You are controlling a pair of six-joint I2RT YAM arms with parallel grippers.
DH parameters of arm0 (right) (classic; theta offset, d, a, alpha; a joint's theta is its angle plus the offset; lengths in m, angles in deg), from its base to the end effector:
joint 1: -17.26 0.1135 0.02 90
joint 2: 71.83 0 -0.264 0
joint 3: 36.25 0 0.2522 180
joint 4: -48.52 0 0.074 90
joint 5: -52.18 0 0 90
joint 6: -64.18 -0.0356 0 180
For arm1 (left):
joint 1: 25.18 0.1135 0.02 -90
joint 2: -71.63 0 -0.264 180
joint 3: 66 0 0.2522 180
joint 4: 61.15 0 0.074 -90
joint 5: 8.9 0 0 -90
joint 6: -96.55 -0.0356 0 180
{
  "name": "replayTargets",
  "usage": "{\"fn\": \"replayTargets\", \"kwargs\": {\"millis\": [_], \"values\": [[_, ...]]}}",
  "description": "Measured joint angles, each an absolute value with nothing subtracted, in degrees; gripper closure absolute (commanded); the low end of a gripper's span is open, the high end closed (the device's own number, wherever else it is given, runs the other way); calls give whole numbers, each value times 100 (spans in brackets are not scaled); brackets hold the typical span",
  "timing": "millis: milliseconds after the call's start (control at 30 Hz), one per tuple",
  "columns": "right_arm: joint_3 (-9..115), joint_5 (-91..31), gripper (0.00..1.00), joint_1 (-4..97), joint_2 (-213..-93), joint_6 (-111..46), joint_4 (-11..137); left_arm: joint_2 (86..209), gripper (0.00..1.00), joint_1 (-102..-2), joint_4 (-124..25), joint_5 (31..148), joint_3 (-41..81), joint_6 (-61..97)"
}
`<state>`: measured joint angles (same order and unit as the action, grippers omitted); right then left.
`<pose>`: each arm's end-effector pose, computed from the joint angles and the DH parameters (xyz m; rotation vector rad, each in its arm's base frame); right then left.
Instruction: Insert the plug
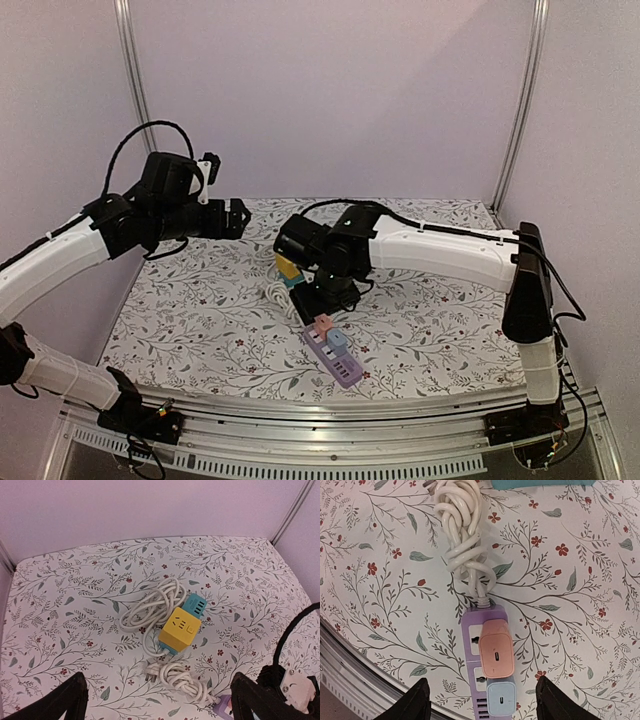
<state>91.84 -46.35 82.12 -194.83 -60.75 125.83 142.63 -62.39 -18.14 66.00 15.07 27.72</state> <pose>0.1952 0.4036 0.2533 -0.6969 2.7348 0.2020 0.2233 -0.1579 0.3483 0.1455 2.1352 -0.3190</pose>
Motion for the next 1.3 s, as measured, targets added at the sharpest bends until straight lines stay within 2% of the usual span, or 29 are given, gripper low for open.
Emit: {"fn": "replayTargets", "kwargs": {"millis": [267, 733, 933, 1300], "values": [[9533, -5066, 2, 8107, -19293, -6191, 12769, 14322, 1, -6239, -1606, 6500, 1615, 2778], [9422, -5973, 1, 6841, -18283, -6364, 12128, 14285, 0, -6171, -1313, 6255, 1951, 2601], [8539, -5958, 1, 5915, -17221, -6598, 11728, 13901, 0, -6093, -1191, 5943, 1837, 2606], [6731, -6299, 1, 5934, -15453, -6716, 10876, 13050, 0, -6043, -1204, 5191, 1241, 2630]]}}
